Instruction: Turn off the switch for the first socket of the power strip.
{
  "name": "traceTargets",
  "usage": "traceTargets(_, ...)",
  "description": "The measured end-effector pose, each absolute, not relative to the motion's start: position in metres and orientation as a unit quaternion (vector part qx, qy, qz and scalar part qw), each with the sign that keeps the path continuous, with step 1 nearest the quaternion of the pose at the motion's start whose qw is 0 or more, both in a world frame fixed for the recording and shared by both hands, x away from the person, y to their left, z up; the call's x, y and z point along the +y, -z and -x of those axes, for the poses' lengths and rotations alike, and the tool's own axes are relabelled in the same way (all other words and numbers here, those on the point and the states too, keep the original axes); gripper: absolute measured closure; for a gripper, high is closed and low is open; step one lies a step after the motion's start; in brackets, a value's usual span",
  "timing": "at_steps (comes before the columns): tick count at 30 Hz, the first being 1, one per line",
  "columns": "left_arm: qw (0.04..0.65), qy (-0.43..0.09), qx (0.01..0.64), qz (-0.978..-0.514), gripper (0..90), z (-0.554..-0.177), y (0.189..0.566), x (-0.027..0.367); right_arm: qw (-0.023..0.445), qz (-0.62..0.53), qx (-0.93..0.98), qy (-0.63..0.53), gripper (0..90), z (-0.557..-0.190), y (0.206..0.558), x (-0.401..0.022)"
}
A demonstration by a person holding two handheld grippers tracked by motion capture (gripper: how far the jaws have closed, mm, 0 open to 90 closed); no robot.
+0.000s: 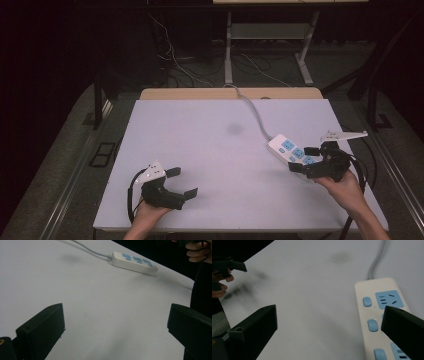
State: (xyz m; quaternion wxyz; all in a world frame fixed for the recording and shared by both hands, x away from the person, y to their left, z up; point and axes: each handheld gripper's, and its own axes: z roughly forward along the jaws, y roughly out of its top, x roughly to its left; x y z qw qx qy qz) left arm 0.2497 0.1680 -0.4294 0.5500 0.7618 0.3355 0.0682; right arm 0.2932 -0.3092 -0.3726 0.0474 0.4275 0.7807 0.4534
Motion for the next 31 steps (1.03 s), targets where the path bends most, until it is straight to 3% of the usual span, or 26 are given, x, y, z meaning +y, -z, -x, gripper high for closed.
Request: traceTargets(31,0.547,-0.066,0.338,-0.763,0.0,-0.251,0.430,0.168,0.036,-0.409,0.771,-0.488,0.4,-0.253,0.428,-0.306)
